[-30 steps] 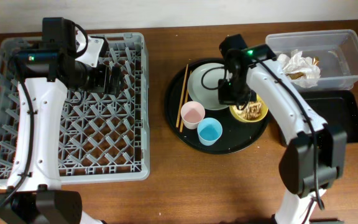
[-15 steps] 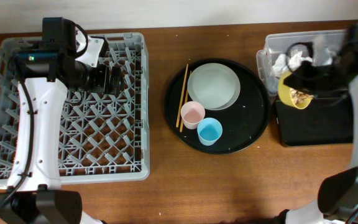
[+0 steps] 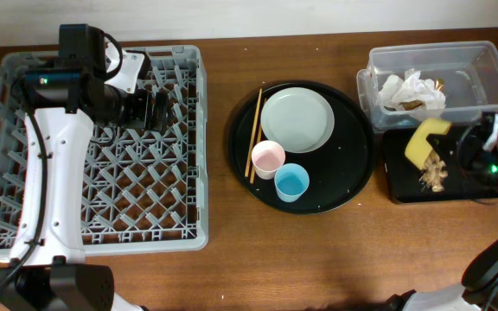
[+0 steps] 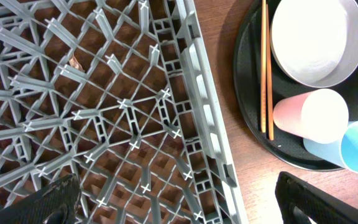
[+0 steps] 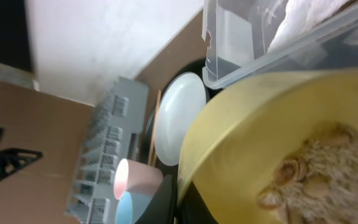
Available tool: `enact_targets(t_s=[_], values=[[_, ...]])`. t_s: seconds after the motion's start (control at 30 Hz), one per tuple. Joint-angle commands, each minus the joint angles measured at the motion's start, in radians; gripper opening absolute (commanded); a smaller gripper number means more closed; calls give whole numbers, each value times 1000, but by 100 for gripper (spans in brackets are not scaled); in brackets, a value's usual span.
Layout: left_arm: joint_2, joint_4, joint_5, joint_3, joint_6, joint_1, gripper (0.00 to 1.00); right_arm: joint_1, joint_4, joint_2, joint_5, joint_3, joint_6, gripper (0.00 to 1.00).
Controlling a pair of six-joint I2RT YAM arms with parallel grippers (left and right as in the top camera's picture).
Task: Sort waste into correct bins and load items into the dishwasher rack
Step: 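Tip the yellow bowl over the black tray to dump the scraps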
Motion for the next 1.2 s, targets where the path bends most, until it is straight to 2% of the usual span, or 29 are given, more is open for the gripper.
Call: enact_targets(t_s=[0.0,0.2,0.4,0.63,1.17], values=[[5,2,1,21,13,0,99,-36,63,-11,-185,-60,-16,4],[5,2,1,21,13,0,99,-48,74,-11,-296,-70,-15,4],[5,2,1,21,13,0,99,-50,81,-11,-296,-70,-3,4],[5,2,1,21,13,0,99,-119,66,-11,-297,-70,-4,4],[5,1,1,21,13,0,99,-112,124,-6,-297,-70,37,4]])
